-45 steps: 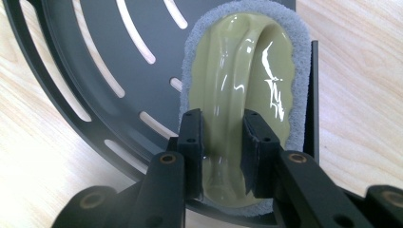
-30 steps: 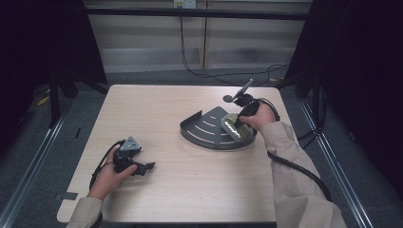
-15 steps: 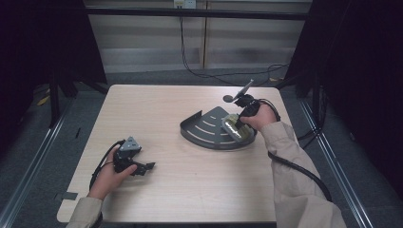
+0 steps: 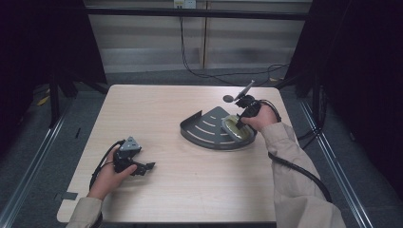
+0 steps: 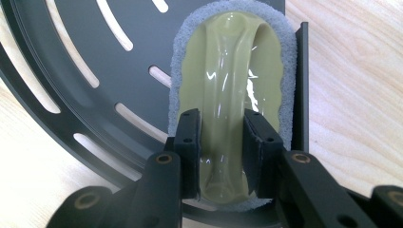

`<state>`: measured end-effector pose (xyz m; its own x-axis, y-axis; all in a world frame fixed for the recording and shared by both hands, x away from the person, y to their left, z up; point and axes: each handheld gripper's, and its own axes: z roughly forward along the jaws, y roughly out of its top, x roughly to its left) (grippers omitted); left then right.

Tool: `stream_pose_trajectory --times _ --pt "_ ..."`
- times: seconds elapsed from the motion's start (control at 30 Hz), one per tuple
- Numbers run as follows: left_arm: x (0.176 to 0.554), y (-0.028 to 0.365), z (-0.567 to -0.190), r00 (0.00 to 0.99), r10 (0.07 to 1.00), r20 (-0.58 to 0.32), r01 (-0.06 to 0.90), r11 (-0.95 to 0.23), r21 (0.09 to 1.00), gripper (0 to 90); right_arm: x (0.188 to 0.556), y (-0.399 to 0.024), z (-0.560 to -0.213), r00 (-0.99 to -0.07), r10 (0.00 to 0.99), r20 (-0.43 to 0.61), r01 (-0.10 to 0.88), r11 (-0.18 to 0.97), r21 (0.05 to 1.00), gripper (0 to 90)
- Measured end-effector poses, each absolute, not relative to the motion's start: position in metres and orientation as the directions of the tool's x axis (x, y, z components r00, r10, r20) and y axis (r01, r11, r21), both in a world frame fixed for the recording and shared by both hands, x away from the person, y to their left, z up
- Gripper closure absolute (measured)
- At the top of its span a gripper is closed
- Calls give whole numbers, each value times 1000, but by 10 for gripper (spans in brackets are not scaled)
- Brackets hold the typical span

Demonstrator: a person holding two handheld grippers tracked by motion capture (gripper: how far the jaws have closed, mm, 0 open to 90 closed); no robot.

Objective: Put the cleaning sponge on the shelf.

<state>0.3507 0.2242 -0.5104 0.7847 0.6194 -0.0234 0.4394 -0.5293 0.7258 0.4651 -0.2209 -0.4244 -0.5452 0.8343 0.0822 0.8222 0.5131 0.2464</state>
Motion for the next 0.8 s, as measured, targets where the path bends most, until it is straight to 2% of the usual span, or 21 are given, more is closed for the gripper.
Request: stream_pose_trajectory --times 0.8 --pt "351 225 -510 786 618 -27 440 -529 726 108 462 -229 -423 -528 847 56 828 500 252 619"
